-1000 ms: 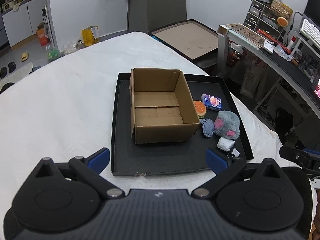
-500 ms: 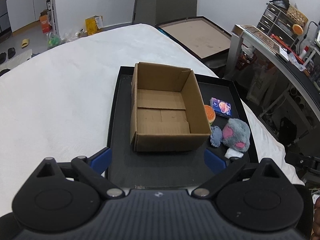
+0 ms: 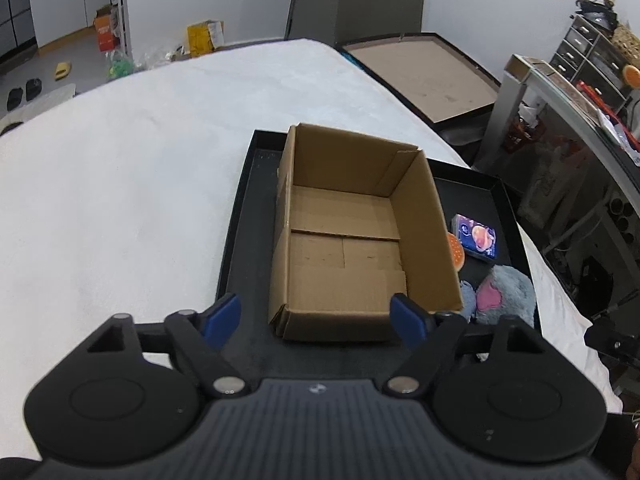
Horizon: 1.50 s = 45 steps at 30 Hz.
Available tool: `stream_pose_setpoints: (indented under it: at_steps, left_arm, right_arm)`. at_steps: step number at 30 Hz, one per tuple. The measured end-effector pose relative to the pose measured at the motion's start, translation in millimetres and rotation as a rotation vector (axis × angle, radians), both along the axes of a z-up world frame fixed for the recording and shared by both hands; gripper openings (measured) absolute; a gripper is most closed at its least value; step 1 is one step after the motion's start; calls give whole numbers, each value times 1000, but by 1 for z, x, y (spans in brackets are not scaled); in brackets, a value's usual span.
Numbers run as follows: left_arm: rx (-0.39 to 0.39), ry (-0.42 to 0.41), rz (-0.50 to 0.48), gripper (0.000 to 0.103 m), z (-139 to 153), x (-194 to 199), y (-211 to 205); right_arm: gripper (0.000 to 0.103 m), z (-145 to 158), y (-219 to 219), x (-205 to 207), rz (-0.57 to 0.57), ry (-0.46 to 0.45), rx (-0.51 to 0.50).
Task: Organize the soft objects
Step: 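Close the right gripper on the grey plush mouse while the left grips the box wall, then lift the grey mouse with the right gripper and drop it into the box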
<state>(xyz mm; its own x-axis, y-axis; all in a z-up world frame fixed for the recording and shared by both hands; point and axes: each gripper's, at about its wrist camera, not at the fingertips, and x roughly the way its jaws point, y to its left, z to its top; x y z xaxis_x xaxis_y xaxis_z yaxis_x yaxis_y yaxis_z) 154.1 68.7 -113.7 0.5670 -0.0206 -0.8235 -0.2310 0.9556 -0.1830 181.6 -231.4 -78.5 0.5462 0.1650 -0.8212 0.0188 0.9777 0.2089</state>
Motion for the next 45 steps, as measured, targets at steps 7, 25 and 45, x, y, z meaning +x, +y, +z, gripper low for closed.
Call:
stream_pose_setpoints:
  at_steps: [7,25,45]
  left_arm:
    - [4,44,38,69,-26,22,8]
    - [-30,78,75,39,-58,50,20]
    - [15,70,105,11,-67,51,24]
  right_arm:
    - [100,-14,12,22,24,45,-45]
    - [100,-66,34,64,61,49,-120]
    - [55,-100,38,81,59,69,-176]
